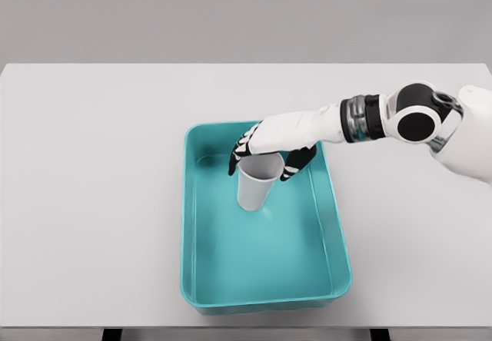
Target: Put the paper cup into the basket with your right arm
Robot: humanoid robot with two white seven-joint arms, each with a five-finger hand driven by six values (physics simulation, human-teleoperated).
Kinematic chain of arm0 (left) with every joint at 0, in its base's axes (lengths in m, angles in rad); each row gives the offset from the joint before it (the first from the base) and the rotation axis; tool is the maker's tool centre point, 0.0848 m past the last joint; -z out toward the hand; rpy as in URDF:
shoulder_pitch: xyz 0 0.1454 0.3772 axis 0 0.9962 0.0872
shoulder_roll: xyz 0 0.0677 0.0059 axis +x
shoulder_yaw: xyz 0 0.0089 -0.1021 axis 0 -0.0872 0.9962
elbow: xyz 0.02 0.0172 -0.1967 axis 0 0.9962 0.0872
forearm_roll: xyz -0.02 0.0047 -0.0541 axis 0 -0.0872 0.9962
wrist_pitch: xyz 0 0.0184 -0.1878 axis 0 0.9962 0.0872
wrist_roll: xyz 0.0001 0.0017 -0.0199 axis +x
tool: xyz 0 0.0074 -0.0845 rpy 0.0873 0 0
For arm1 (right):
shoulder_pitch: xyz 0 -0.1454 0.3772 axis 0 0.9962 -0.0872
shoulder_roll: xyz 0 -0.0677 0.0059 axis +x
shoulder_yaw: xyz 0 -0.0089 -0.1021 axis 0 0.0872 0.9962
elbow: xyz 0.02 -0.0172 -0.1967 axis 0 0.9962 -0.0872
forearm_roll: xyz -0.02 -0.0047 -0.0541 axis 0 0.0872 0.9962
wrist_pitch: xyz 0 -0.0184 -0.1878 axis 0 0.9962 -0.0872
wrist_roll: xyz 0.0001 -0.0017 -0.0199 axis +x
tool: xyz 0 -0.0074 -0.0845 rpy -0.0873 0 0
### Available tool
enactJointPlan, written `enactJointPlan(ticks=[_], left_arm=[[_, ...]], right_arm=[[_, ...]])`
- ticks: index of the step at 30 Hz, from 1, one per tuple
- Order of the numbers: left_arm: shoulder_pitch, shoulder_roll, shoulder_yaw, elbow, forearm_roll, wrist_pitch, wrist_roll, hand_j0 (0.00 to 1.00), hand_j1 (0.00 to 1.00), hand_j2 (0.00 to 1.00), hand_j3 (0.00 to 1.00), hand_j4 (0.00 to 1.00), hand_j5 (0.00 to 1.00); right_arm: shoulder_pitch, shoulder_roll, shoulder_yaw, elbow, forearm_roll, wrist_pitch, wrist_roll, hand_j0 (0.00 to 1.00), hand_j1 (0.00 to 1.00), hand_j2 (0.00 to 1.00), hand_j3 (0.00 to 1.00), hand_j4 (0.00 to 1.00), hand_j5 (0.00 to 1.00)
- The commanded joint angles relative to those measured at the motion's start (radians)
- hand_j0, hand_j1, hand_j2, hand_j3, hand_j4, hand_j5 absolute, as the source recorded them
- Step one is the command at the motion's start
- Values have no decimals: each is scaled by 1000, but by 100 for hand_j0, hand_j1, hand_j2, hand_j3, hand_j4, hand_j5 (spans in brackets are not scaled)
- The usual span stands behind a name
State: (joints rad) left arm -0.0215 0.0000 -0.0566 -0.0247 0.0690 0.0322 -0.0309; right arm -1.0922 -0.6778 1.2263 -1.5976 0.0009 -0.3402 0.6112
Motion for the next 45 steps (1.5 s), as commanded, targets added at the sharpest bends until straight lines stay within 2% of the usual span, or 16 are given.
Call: enactJointPlan(ticks=[1,5,10,26,28,32,35,37,39,40,41,42,43,45], left_arm=[[0,0,0,0,0,0,0,100,100,100,100,100,100],[0,0,0,0,0,0,0,100,100,100,100,100,100],[0,0,0,0,0,0,0,100,100,100,100,100,100],[0,0,0,0,0,0,0,100,100,100,100,100,100],[0,0,0,0,0,0,0,100,100,100,100,100,100],[0,0,0,0,0,0,0,100,100,100,100,100,100],[0,0,0,0,0,0,0,100,100,100,100,100,100],[0,0,0,0,0,0,0,100,100,100,100,100,100],[0,0,0,0,0,0,0,100,100,100,100,100,100],[0,0,0,0,0,0,0,100,100,100,100,100,100],[0,0,0,0,0,0,0,100,100,100,100,100,100],[0,0,0,0,0,0,0,100,100,100,100,100,100],[0,0,0,0,0,0,0,100,100,100,100,100,100],[0,0,0,0,0,0,0,100,100,100,100,100,100]], right_arm=[[0,0,1,-1,-4,1,0,80,80,80,80,80,80],[0,0,1,-2,-4,1,0,81,81,81,81,81,81],[0,1,12,-2,-4,1,0,91,91,91,91,91,91],[-9,0,5,-10,-6,3,0,95,95,95,95,95,95],[-14,-17,1,-27,-6,1,0,97,97,97,97,97,97],[-46,-106,-8,-82,-12,-2,0,98,98,98,98,98,98],[-44,-172,-96,-154,-18,-2,0,98,98,98,98,98,98],[-29,-210,-177,-156,-19,-11,0,98,98,98,98,98,98],[27,-215,-303,-156,-19,-14,0,98,98,98,98,98,98],[93,-213,-399,-156,-19,-16,0,98,98,98,98,98,98],[132,-213,-451,-156,-19,-26,0,98,98,98,98,98,98],[216,-213,-556,-156,-19,-62,0,98,98,98,98,98,98],[345,-213,-692,-157,-18,-97,0,98,98,98,98,98,98],[500,-207,-881,-156,-19,-163,0,98,98,98,98,98,98]])
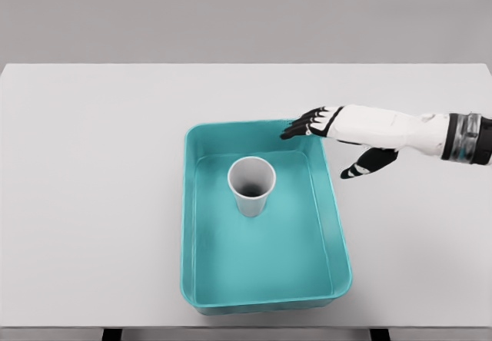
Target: Put the paper cup into the basket with your right arm
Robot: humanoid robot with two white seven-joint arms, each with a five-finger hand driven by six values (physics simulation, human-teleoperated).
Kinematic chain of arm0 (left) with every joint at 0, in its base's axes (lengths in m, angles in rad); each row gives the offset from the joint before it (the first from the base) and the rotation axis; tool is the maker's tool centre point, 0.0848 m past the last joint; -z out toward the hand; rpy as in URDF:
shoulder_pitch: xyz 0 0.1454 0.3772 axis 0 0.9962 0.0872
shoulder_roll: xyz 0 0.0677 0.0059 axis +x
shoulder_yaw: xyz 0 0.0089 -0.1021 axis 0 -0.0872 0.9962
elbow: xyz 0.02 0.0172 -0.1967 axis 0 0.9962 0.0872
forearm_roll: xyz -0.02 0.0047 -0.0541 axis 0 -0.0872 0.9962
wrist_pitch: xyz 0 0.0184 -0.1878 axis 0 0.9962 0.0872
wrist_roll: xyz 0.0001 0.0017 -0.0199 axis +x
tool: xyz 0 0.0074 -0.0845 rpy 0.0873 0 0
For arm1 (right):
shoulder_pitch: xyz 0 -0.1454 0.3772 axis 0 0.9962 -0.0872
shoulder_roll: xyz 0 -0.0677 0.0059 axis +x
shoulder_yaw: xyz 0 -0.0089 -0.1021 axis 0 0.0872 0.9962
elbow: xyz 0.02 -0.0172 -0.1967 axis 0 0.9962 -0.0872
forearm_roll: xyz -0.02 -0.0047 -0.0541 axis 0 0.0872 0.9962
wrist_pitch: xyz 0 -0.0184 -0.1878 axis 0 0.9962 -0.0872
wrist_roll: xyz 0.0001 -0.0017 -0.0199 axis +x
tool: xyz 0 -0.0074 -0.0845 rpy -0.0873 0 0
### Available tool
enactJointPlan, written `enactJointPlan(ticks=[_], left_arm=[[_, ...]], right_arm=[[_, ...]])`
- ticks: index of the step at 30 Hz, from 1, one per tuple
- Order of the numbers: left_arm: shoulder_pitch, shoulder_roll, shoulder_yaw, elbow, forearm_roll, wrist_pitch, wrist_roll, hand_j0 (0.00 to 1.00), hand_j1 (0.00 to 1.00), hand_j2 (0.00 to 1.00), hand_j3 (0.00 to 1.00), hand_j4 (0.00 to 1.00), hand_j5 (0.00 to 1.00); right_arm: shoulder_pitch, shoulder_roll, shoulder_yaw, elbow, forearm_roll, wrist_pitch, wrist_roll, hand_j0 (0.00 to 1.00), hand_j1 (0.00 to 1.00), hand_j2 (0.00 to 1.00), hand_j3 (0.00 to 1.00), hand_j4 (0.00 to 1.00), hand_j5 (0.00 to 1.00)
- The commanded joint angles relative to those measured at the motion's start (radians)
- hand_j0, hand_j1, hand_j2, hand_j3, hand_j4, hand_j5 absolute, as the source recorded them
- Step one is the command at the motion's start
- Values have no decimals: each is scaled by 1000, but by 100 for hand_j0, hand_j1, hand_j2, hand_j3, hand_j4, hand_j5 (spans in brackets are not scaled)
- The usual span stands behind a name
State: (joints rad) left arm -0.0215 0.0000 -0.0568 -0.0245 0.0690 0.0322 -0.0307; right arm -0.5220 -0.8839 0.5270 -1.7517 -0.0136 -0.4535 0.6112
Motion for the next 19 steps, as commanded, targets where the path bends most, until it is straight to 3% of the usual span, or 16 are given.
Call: enactJointPlan(ticks=[1,3,12,16,19], left_arm=[[0,0,0,0,0,0,0,100,100,100,100,100,100],[0,0,0,0,0,0,0,100,100,100,100,100,100],[0,0,0,0,0,0,0,100,100,100,100,100,100],[0,0,0,-3,-5,-2,0,100,100,100,100,100,100],[0,0,0,-3,-5,-2,-2,100,100,100,100,100,100]], right_arm=[[37,3,-318,-2,-6,-85,0,98,98,98,98,98,98],[91,6,-375,-2,-6,-99,0,98,98,98,98,98,98],[105,28,-363,-2,-11,-103,0,98,98,98,98,98,98],[157,82,-372,-2,-6,-106,0,98,98,98,98,98,98],[160,82,-374,1,-6,-105,0,99,99,99,99,99,99]])
